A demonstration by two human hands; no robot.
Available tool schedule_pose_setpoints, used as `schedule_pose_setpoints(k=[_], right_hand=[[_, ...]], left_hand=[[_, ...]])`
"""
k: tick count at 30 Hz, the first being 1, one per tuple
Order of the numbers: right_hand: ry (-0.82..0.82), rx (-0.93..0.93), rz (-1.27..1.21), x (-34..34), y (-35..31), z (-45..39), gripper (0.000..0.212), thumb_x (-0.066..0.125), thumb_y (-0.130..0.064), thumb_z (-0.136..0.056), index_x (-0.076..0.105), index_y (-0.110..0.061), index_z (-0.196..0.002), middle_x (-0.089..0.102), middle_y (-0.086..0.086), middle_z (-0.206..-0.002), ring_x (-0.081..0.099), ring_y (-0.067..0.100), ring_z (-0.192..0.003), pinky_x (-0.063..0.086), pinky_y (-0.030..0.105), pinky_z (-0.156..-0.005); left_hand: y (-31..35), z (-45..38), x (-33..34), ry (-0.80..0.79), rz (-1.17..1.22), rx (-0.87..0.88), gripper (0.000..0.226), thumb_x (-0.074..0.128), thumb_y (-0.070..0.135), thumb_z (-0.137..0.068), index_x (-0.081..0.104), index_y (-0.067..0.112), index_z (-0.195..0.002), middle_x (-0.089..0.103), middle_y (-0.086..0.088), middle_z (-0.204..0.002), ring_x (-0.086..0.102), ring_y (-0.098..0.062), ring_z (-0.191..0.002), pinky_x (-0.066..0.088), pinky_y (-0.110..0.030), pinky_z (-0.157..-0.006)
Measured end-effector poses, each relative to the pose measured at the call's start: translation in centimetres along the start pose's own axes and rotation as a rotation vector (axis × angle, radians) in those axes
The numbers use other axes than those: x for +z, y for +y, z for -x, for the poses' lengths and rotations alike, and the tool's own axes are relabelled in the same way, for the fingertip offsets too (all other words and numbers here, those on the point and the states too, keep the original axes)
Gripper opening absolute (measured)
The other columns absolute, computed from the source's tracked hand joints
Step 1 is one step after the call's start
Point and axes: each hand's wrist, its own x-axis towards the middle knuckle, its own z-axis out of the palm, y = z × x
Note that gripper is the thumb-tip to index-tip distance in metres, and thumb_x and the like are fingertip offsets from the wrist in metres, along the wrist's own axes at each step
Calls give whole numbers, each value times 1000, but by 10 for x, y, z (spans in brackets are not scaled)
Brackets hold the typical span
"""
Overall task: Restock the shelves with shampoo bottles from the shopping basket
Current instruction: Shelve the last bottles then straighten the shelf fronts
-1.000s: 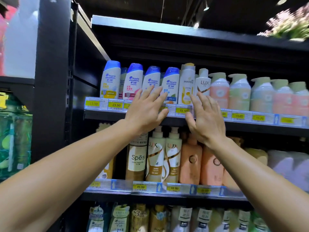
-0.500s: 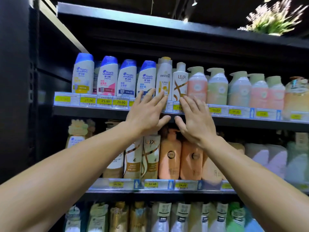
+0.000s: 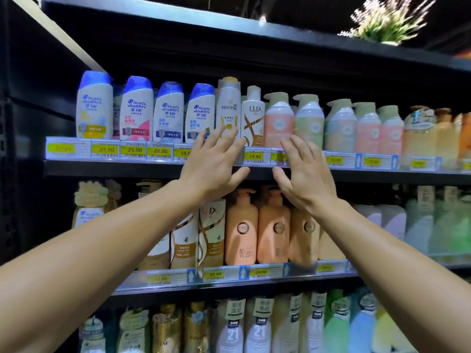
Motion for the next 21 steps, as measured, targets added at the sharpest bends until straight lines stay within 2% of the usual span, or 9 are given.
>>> schedule_pose_setpoints(k=[6,11,21], right_hand=[[-92,75,64,-11,47,9,69,48,-45,-94,25,-19,-153,22,3,-161,15,27,-147,13,42,-120],[-141,33,65,-9,69,7,73,44,-50,-94,17,-21,-156,13,2,-163,10,25,-149,10,43,-121],[-130,-33,11,2,83,8,70,41,-47,-96,21,-16,-155,14,4,-163,14,26,-147,12,46,-120]], left_hand=[[50,-23,12,-17,-16,72,73,40,58,-90,30,20,-152,23,-7,-161,13,-29,-149,8,-53,-119],[78,-38,26,-5,-55,53,75,41,60,-89,30,20,-152,21,-7,-162,12,-28,-150,6,-54,-118],[91,-44,35,-74,-103,-19,78,35,62,-92,17,20,-156,15,-2,-164,10,-21,-151,1,-51,-119]])
